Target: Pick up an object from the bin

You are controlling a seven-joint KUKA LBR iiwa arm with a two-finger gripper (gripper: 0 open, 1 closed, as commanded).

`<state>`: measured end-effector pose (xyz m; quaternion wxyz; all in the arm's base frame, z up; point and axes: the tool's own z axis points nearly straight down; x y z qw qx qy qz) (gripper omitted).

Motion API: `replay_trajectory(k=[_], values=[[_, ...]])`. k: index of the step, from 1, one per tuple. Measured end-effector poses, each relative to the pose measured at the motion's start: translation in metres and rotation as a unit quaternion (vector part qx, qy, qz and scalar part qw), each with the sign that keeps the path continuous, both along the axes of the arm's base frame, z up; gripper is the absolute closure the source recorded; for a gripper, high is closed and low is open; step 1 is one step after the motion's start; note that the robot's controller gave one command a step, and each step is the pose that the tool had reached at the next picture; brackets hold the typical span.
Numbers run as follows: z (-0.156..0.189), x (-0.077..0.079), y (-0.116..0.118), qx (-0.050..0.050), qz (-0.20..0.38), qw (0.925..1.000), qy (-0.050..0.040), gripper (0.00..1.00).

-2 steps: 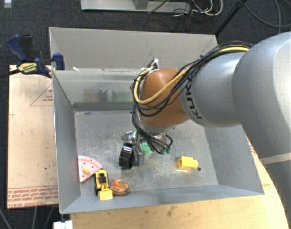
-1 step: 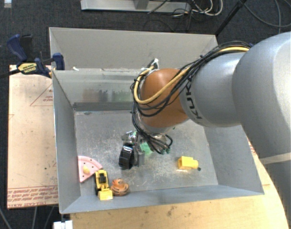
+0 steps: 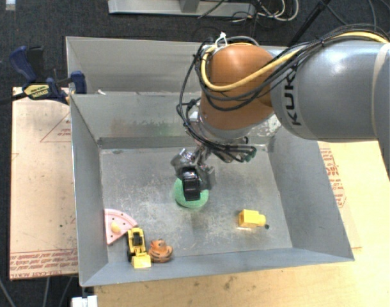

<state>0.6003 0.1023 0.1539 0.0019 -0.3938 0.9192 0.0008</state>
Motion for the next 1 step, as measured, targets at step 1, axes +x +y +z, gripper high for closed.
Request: replay_trajectory(k=[1], values=[[-0.0001, -0.0001, 0.0001, 0.0, 0.0, 1.0, 0.0003, 1.0]])
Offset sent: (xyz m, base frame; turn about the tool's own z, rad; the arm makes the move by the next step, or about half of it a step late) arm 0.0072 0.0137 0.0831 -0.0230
